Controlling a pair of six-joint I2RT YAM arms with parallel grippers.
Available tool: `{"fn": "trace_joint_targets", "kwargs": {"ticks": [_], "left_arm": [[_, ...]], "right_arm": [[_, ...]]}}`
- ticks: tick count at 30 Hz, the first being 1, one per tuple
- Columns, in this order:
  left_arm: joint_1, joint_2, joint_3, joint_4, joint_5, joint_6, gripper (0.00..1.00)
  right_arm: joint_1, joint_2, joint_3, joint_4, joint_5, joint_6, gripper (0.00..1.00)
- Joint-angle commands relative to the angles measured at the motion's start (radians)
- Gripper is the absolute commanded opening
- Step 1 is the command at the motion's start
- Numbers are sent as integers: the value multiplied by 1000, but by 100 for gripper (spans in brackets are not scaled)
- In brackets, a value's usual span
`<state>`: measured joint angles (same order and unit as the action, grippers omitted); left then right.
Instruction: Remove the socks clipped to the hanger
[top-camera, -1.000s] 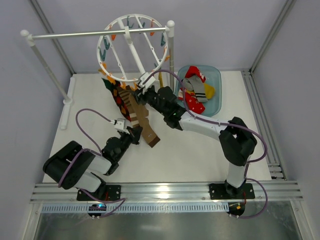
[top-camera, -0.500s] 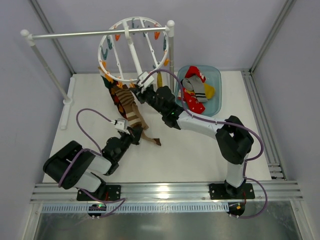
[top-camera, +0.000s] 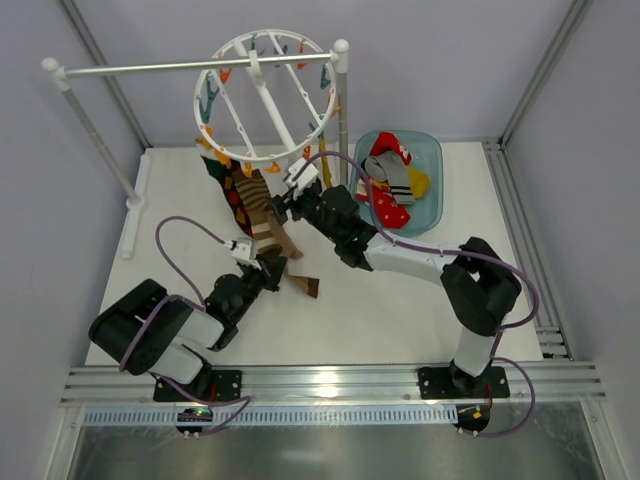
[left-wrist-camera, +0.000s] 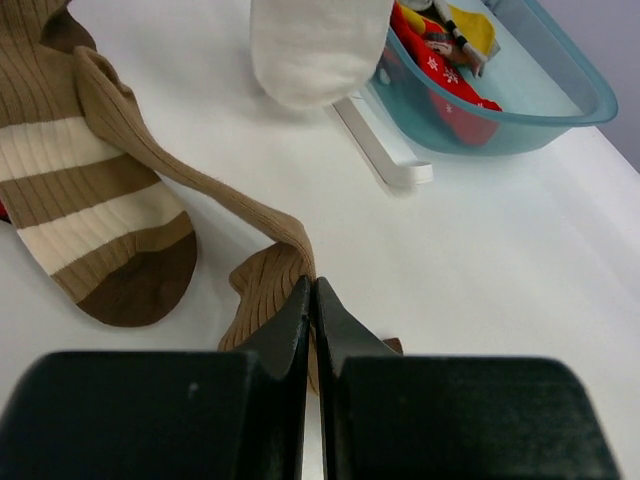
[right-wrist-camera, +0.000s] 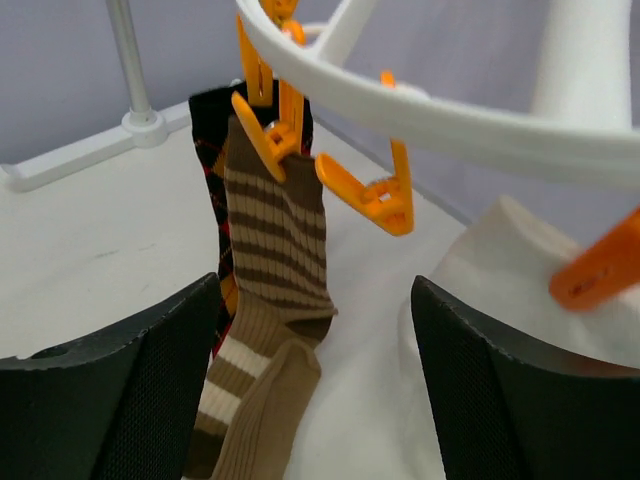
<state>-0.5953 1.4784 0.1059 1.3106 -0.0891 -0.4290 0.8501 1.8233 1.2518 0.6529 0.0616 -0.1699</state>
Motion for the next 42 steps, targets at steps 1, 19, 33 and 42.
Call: {"fn": "trace_joint_targets", "kwargs": {"ticks": [1, 19, 33, 42], "left_arm": [[-4, 3, 2, 203, 25, 27, 0], [-317, -113, 458, -454, 44, 245, 0], [-245, 354, 1270, -764, 116, 362, 0], [-150, 646, 1601, -824, 187, 263, 0]], "right_arm": [[4, -155, -103, 86, 52, 13, 78], [-80, -817, -663, 110, 580, 53, 100], [-332, -1239, -934, 73, 535, 253, 100], [-347, -1253, -966, 102, 586, 217, 100]]}}
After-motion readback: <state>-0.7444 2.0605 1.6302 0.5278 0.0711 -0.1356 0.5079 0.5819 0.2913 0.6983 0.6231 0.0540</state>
